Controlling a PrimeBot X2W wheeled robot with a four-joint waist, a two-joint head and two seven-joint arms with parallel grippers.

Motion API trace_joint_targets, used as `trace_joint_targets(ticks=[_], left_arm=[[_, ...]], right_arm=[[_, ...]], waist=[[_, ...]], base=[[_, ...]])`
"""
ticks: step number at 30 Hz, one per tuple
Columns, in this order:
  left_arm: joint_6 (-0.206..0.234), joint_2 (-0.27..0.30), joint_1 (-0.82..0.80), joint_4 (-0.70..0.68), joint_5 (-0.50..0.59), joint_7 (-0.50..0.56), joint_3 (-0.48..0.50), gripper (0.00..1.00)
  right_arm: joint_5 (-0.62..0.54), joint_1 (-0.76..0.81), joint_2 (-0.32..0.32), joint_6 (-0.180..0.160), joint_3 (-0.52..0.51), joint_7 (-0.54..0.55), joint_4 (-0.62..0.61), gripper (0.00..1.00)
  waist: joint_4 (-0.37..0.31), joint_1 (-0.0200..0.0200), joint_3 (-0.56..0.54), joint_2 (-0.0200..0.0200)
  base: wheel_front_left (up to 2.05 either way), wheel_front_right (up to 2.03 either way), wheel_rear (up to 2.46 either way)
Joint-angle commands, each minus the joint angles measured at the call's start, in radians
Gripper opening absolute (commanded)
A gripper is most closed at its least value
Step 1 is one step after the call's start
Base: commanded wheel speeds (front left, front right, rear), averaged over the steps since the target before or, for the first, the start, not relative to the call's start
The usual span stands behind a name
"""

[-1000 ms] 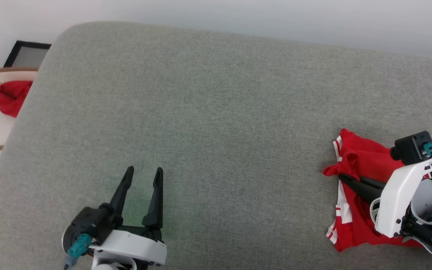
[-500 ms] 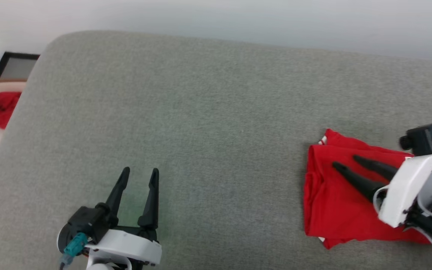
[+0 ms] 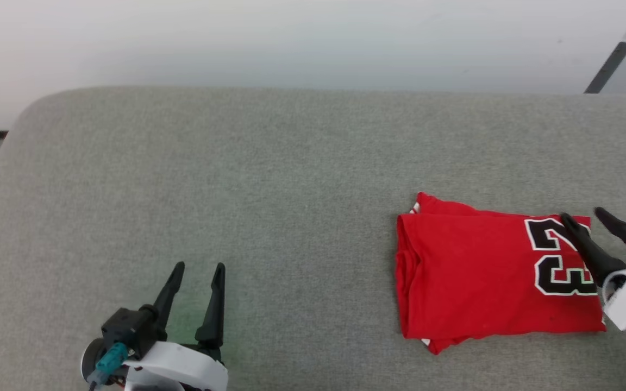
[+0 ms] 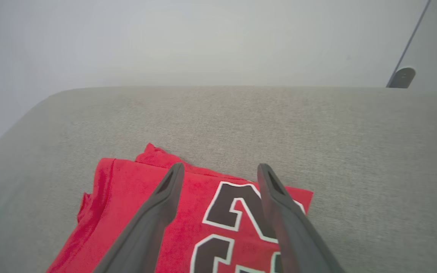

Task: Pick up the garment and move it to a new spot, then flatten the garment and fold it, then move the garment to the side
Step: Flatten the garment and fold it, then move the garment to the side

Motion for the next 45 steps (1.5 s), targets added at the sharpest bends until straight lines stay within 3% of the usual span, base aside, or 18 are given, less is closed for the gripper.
trace_joint_targets(ticks=[1,11,17,24,34,45], left_arm=[[-0.003,0.003,-0.002,0.009,-0.009,0.000,-0.001,1.00],[-0.003,0.007,0.039,0.021,-0.013,0.000,0.035,1.00],[-0.003,0.004,0.085,-0.029,-0.005,0.000,0.061,1.00],[-0.003,-0.001,0.153,-0.114,0.020,0.000,0.083,1.00],[-0.003,-0.019,0.268,-0.239,0.065,0.000,0.111,1.00],[-0.003,-0.032,0.262,-0.254,0.078,0.000,0.100,1.00]], right_arm=[[-0.035,0.026,-0.001,0.000,-0.003,-0.054,0.024,1.00],[-0.161,0.135,0.085,0.000,-0.041,-0.314,0.090,1.00],[-0.247,0.184,0.145,0.000,-0.139,-0.382,0.065,1.00],[-0.334,0.267,0.206,0.000,-0.247,-0.391,-0.025,1.00],[-0.396,0.402,0.281,0.000,-0.384,-0.319,-0.169,1.00],[-0.404,0.424,0.329,0.000,-0.416,-0.264,-0.231,1.00]], waist=[[-0.020,0.0000,-0.024,-0.0001],[-0.007,0.0000,-0.080,-0.0001],[0.003,0.0000,-0.101,-0.0001],[0.011,0.0000,-0.129,-0.0001],[0.014,0.0000,-0.133,-0.0001],[0.017,0.0000,-0.123,-0.0001]], base=[[0.00,0.00,0.00],[0.00,0.00,0.00],[0.00,0.00,0.00],[0.00,0.00,0.00],[0.00,0.00,0.00],[0.00,0.00,0.00]])
